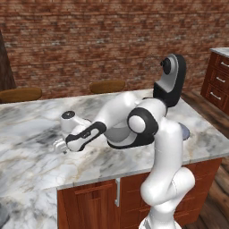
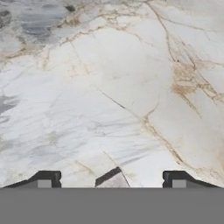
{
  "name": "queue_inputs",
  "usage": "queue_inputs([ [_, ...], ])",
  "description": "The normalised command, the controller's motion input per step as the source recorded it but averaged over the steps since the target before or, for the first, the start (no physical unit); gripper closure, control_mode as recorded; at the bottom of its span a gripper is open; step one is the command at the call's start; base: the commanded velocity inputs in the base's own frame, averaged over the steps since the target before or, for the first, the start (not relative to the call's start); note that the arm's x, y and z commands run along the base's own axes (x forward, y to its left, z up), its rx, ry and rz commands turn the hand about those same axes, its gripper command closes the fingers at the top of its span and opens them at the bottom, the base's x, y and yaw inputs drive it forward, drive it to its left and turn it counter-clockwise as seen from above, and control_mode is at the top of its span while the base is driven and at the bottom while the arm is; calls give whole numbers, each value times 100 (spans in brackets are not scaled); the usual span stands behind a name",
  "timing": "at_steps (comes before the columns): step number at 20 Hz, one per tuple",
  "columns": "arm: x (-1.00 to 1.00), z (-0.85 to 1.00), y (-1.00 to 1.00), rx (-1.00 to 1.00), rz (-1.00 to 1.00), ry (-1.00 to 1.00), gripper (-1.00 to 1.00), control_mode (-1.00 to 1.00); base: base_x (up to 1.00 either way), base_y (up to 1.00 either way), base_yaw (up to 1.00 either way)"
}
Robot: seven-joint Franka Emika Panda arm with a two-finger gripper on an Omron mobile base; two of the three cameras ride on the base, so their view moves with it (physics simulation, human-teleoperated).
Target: Add butter and sugar cubes to the stand mixer bowl and then turn on the stand mixer to begin making frosting.
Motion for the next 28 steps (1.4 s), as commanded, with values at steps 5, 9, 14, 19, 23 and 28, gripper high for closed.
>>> queue_inputs([
  [5,0,-18,0,0,0,3,100,-100,0,0,0],
  [9,-1,-2,0,0,0,0,100,-100,0,0,0],
  [14,-29,46,0,2,0,-4,100,-100,0,0,0],
  [19,-27,100,-12,8,-6,-13,100,-100,0,0,0],
  [23,1,100,-40,2,-21,-8,100,-100,0,0,0],
  [28,19,100,-57,0,-28,-4,100,-100,0,0,0],
])
